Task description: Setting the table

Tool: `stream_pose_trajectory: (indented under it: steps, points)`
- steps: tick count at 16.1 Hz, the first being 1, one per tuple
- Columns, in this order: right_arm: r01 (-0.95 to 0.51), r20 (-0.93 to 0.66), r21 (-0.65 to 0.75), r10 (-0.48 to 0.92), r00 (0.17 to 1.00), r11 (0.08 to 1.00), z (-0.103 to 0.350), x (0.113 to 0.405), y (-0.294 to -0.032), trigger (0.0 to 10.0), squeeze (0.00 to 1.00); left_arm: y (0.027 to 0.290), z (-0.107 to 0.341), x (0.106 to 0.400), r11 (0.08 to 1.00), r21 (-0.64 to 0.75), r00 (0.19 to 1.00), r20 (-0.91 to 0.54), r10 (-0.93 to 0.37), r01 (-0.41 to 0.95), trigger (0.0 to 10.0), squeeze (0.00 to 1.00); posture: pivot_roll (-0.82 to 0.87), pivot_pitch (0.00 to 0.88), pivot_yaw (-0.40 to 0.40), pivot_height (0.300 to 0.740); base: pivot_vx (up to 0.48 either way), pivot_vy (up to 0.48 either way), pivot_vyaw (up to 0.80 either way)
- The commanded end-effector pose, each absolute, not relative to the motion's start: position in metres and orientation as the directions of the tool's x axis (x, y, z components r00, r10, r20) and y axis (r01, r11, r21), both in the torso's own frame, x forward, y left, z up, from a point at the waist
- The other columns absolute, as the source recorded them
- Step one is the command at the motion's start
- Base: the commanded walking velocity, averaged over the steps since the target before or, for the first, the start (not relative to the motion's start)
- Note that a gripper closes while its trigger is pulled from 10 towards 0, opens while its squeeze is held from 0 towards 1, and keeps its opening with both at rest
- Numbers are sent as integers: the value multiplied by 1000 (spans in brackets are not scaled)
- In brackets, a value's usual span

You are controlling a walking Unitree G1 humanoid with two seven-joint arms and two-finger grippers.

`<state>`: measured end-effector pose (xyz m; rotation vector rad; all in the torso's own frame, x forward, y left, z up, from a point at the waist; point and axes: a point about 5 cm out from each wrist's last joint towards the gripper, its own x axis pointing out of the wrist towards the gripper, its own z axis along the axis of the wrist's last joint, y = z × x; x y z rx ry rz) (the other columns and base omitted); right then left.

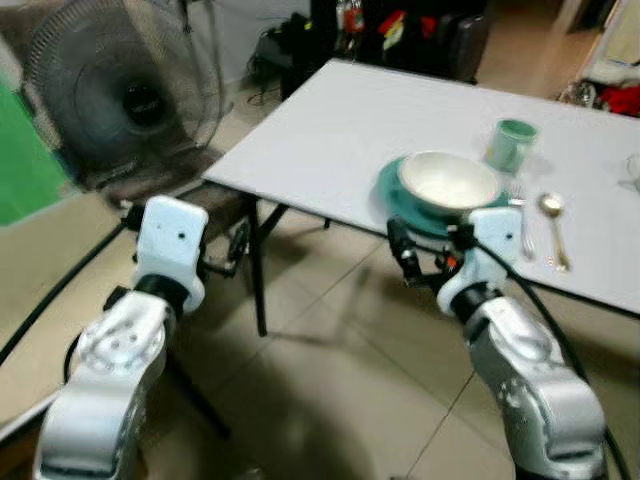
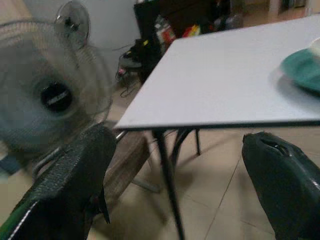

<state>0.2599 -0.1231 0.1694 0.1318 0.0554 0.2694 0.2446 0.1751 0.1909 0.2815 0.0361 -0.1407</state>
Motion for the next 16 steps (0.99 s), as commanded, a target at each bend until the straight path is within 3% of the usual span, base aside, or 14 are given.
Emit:
stream_pose_trajectory:
  steps: [1, 8, 11, 14, 16]
  points:
    - [-272, -42, 132, 279, 959, 953, 170, 260, -122, 10000, 0, 175, 194, 244, 951, 275, 990, -46, -131, 139, 10000, 0, -23, 45, 4, 740, 0, 281, 0]
    - [-297, -86, 120, 308, 947, 947, 164, 261, -116, 10000, 0, 175, 195, 246, 951, 278, 991, -40, -131, 137, 10000, 0, -18, 38, 7, 740, 0, 281, 0]
    - [-347, -81, 58, 351, 933, 936, 165, 260, -112, 10000, 0, 173, 196, 246, 939, 309, 989, -36, -147, 150, 10000, 0, -19, 41, 8, 740, 0, 0, 140]
    - [-393, -75, 48, 395, 916, 918, 166, 258, -105, 10000, 0, 173, 196, 245, 942, 304, 989, -34, -141, 144, 10000, 0, -15, 43, 3, 740, 0, -480, 800]
    - [-415, -76, 42, 417, 906, 909, 165, 258, -102, 10000, 0, 175, 196, 244, 947, 291, 991, -35, -130, 135, 10000, 0, -8, 42, 2, 740, 0, 129, 800]
